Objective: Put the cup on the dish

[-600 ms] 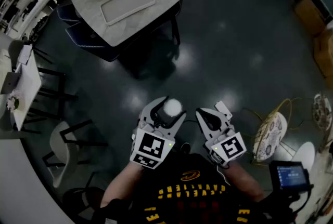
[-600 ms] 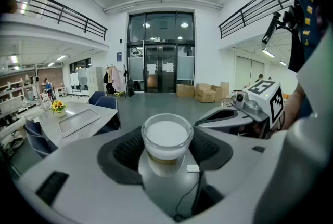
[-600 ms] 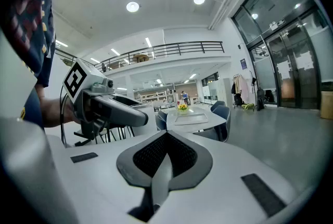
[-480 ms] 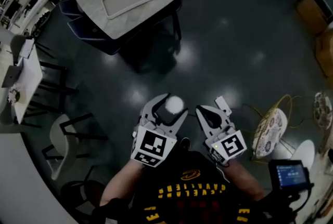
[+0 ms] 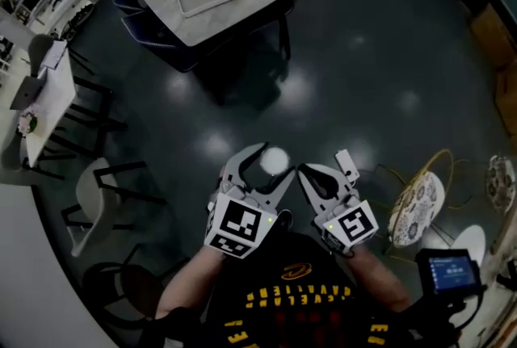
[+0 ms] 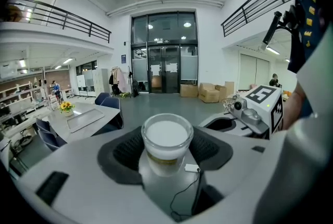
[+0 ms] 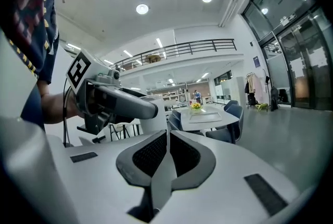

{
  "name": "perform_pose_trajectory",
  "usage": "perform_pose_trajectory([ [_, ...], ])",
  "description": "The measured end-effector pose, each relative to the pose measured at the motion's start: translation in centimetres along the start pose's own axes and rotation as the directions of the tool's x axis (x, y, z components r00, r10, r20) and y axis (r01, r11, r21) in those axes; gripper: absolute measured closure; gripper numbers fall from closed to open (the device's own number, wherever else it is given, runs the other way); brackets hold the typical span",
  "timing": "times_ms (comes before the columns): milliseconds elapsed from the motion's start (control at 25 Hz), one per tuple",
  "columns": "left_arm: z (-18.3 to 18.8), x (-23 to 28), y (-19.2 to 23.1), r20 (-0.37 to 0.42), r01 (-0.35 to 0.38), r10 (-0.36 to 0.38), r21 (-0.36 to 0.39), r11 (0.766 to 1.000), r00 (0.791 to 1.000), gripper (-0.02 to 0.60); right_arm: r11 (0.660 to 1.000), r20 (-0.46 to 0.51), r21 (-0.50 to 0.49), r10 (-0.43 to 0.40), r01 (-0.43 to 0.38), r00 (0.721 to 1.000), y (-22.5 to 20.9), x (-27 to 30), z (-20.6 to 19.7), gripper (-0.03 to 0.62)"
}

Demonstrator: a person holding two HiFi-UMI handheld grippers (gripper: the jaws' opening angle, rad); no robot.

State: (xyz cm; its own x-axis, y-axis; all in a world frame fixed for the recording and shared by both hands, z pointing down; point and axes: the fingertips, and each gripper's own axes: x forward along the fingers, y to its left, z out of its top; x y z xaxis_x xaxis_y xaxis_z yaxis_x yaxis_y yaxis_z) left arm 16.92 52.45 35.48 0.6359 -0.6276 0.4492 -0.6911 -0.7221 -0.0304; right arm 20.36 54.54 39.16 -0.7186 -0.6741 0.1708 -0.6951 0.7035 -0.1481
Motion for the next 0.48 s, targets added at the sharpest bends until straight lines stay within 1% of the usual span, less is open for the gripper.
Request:
perform_pose_trajectory([
  [40, 0.2, -0.2, 0.0, 0.004, -0.003, 0.003, 0.001, 1.0, 1.0, 0.313, 1.0, -0.005, -0.008, 0.009, -0.009, 1.0, 0.2, 0.1, 0.0, 0.588],
  [80, 0.3, -0.3, 0.1, 0.007, -0.005, 0.005, 0.002, 1.0, 1.0, 0.313, 1.0, -0.009, -0.016, 0.019, -0.019, 1.0, 0.5, 0.1, 0.0, 0.564],
  [120, 0.4, -0.4, 0.2, 0.01, -0.006, 0.006, 0.002, 1.0, 1.0, 0.313, 0.999, -0.008, -0.02, 0.032, -0.032, 0.999, 0.8, 0.3, -0.1, 0.52],
  [160, 0.4, -0.5, 0.3, 0.013, -0.007, 0.007, 0.001, 1.0, 1.0, 0.313, 0.999, -0.004, -0.023, 0.047, -0.047, 0.999, 1.1, 0.4, -0.2, 0.494],
  [280, 0.7, -0.7, 0.6, 0.021, -0.007, 0.007, -0.007, 1.0, 1.0, 0.313, 0.996, 0.001, -0.023, 0.086, -0.086, 0.996, 2.0, 1.3, -0.2, 0.373],
  [320, 0.7, -0.8, 0.7, 0.022, -0.008, 0.008, -0.007, 1.0, 1.0, 0.313, 0.995, 0.0, -0.028, 0.098, -0.098, 0.995, 2.4, 1.7, -0.1, 0.355],
  [480, 0.6, -1.3, 1.0, 0.016, -0.01, 0.01, -0.007, 1.0, 1.0, 0.313, 0.989, -0.001, -0.06, 0.136, -0.136, 0.991, 4.0, 3.4, 0.6, 0.345],
])
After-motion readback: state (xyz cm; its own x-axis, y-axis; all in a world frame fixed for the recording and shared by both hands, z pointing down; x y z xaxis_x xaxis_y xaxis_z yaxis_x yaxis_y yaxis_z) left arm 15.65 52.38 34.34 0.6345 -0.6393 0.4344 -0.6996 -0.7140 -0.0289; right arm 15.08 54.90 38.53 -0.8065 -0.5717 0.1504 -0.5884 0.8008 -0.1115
